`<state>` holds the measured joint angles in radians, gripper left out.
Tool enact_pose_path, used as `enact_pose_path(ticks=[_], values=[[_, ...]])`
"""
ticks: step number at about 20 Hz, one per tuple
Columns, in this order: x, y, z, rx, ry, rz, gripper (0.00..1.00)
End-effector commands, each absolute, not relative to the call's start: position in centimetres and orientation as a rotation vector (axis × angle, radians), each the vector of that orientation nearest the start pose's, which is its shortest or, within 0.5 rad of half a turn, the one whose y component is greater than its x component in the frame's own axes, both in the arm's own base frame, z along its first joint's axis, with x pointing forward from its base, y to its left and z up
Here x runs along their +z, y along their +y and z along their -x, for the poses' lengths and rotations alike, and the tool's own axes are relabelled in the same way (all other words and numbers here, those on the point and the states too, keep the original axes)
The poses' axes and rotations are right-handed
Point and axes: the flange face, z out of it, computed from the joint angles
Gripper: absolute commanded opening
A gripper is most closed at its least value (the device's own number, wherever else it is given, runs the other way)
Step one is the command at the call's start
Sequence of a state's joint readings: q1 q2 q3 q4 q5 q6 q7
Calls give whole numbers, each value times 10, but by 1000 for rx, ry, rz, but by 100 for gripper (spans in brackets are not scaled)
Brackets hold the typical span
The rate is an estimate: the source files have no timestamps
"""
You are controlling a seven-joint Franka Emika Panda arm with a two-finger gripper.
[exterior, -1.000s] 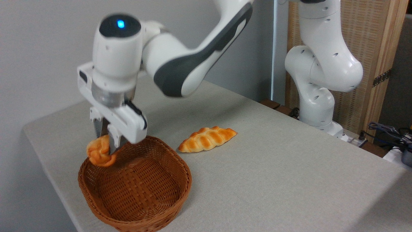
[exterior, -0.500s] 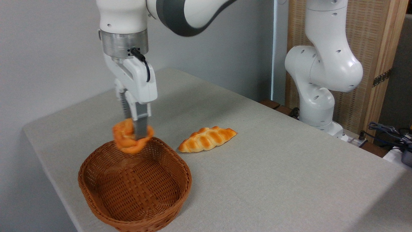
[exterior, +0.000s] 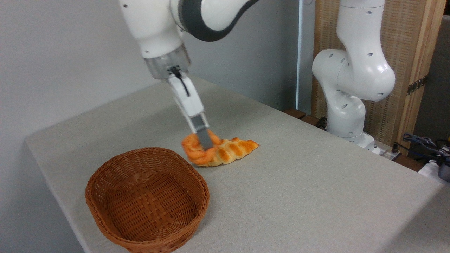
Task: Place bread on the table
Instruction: 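Lift the bun out of the basket and carry it toward the croissant, then lower the bun onto the table beside the croissant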
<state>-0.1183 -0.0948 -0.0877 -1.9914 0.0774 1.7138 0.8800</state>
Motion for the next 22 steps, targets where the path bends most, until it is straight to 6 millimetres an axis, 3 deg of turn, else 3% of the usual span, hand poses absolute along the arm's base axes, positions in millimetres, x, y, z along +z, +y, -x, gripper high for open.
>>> enact_pose_path(ticks=[1, 6, 9, 11, 14, 15, 16, 17, 22], values=[[475, -89, -466, 397, 1657, 2514, 33], [470, -76, -467, 437, 1617, 2488, 37], [468, -72, -468, 458, 1602, 2456, 46], [457, -68, -466, 500, 1598, 2444, 52], [444, -52, -463, 572, 1566, 2404, 73], [444, -52, -463, 570, 1566, 2403, 76], [443, -52, -464, 572, 1563, 2406, 91], [443, -52, -463, 571, 1563, 2405, 100], [444, -51, -463, 578, 1559, 2409, 100]])
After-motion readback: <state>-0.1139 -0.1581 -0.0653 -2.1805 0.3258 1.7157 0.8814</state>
